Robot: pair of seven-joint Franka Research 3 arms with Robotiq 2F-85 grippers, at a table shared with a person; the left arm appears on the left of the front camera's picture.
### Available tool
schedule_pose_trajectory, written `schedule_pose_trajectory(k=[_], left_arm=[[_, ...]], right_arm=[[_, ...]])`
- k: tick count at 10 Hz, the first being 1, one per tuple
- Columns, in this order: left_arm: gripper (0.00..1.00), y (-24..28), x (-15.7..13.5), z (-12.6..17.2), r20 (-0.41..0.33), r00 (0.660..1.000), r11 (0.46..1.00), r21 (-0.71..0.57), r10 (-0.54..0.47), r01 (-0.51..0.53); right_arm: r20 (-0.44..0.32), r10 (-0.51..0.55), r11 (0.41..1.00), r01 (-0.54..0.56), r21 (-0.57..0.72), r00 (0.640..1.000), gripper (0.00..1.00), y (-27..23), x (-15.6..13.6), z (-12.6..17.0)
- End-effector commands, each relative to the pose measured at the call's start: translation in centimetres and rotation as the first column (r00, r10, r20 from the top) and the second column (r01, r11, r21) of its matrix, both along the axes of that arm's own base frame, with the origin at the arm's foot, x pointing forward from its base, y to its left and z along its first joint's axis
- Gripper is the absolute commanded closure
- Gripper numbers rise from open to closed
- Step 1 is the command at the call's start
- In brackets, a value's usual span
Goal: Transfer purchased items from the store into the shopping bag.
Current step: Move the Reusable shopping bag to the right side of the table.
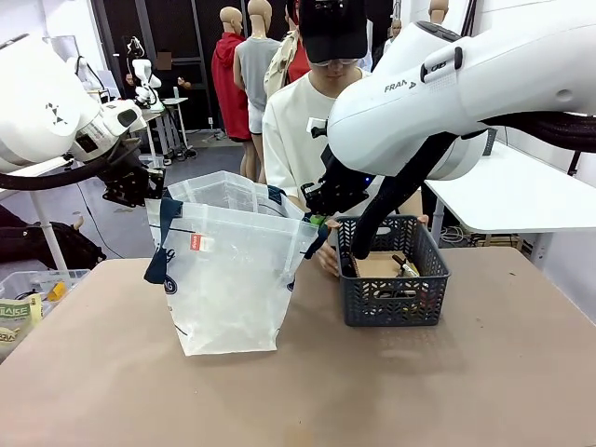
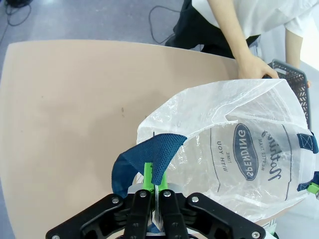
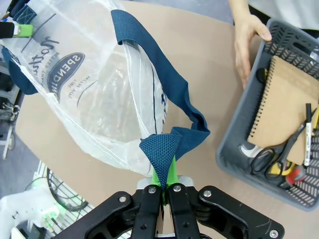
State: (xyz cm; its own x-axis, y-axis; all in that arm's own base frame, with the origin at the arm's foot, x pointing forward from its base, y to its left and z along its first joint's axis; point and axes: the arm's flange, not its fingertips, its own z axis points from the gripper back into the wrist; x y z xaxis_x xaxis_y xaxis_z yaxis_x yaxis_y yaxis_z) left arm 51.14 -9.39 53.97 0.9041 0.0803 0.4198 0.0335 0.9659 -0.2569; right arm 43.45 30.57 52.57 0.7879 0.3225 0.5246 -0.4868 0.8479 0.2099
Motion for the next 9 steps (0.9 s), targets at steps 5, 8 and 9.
schedule_pose_trajectory(k=[5, 8, 9], left_arm=[[1.0, 0.37, 0.14, 0.1, 0.003, 1.0, 1.0, 0.0, 0.007, -0.007], [1.0, 0.37, 0.14, 0.1, 0.003, 1.0, 1.0, 0.0, 0.007, -0.007], [1.0, 0.37, 0.14, 0.1, 0.003, 1.0, 1.0, 0.0, 0.007, -0.007]], right_arm=[[0.0, -0.002, 1.0, 0.002, 0.001, 1.0, 1.0, -0.07, 0.03, 0.0], [0.0, -0.002, 1.0, 0.002, 0.001, 1.0, 1.0, -0.07, 0.03, 0.0], [0.0, -0.002, 1.0, 0.002, 0.001, 1.0, 1.0, -0.07, 0.03, 0.0]])
